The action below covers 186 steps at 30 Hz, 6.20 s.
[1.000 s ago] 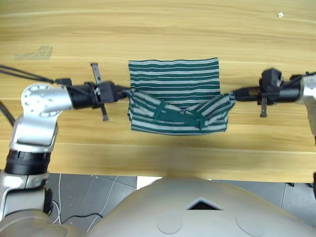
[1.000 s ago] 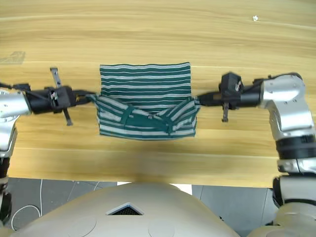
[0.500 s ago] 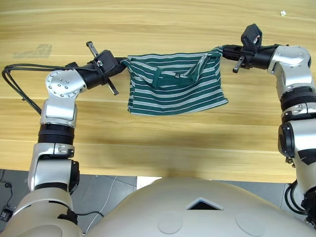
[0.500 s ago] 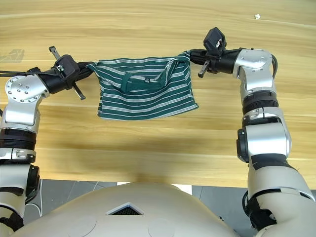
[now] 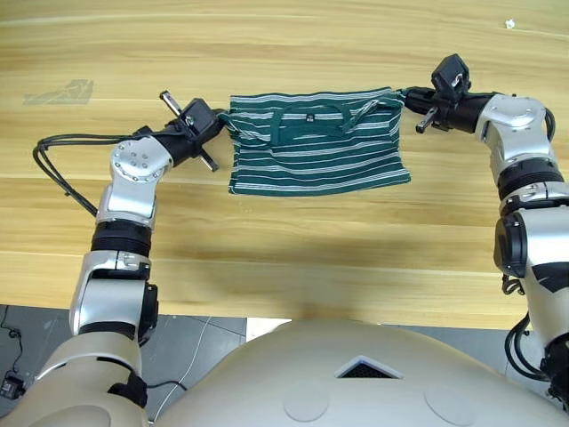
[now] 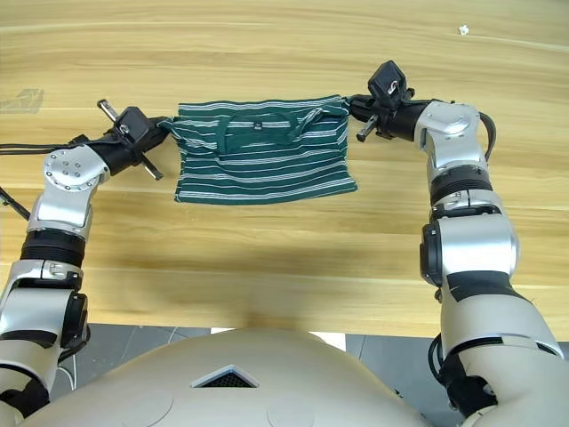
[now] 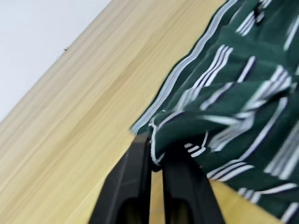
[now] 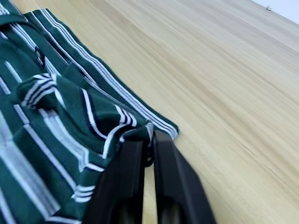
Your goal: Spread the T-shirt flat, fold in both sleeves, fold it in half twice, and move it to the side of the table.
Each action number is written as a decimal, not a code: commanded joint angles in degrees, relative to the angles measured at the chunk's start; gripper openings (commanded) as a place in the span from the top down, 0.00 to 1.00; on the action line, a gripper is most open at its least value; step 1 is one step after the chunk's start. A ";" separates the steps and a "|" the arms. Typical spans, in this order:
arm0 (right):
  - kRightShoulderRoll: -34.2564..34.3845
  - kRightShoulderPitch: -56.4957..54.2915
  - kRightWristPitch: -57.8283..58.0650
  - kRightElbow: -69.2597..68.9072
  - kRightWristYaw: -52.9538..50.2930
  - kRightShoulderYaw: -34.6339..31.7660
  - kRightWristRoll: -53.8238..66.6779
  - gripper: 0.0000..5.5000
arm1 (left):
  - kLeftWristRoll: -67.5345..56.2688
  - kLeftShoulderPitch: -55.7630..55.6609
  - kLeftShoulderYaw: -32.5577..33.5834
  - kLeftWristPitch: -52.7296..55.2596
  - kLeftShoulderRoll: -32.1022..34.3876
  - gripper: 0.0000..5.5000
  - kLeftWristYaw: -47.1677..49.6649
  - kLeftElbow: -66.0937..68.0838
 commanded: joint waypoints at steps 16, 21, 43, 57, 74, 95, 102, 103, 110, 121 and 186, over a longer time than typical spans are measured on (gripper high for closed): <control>1.10 -0.13 -2.17 2.04 -12.11 -3.20 -3.84 0.81 | 2.04 -0.69 5.37 4.90 -5.80 0.43 18.63 4.54; 2.13 -0.09 -6.12 -0.66 -9.71 -4.76 -2.59 0.81 | 1.73 -0.35 6.33 4.04 -5.85 0.28 19.82 3.99; -4.03 23.03 -13.76 -22.45 -0.26 14.95 -18.52 0.81 | 7.16 17.90 -5.18 7.32 -5.21 0.09 9.71 -27.37; -25.24 46.87 1.37 -73.67 14.91 17.90 -7.57 0.81 | 7.08 19.72 -5.31 5.97 -2.36 0.09 7.21 -32.41; -24.47 48.19 11.80 -92.10 19.47 17.11 5.39 0.81 | 6.34 16.83 -0.41 4.83 -4.69 0.09 13.79 -31.83; 14.00 9.52 2.41 -26.07 -14.07 23.54 -12.11 0.81 | 5.14 11.71 7.29 6.34 -15.11 0.09 29.42 -39.63; 18.48 1.87 -4.52 -2.81 -22.95 26.19 -20.83 0.81 | 6.18 10.39 3.14 3.04 -17.50 0.09 29.14 -40.01; 18.64 0.98 -4.04 -0.59 -24.06 25.52 -20.93 0.81 | 6.66 10.55 2.61 2.77 -17.51 0.09 29.04 -39.70; 14.52 -1.58 5.06 5.47 -27.57 14.72 -15.27 0.81 | 6.66 12.69 4.04 2.66 -15.74 0.09 28.63 -39.33; -6.86 13.15 -5.04 -17.73 -9.45 21.21 -22.07 0.81 | 9.96 15.46 1.51 2.81 -15.52 0.09 28.94 -39.86; -34.14 52.41 -50.48 -56.37 -21.17 1.60 -13.64 0.56 | 26.85 25.00 -19.15 -28.84 12.26 0.37 4.00 -34.56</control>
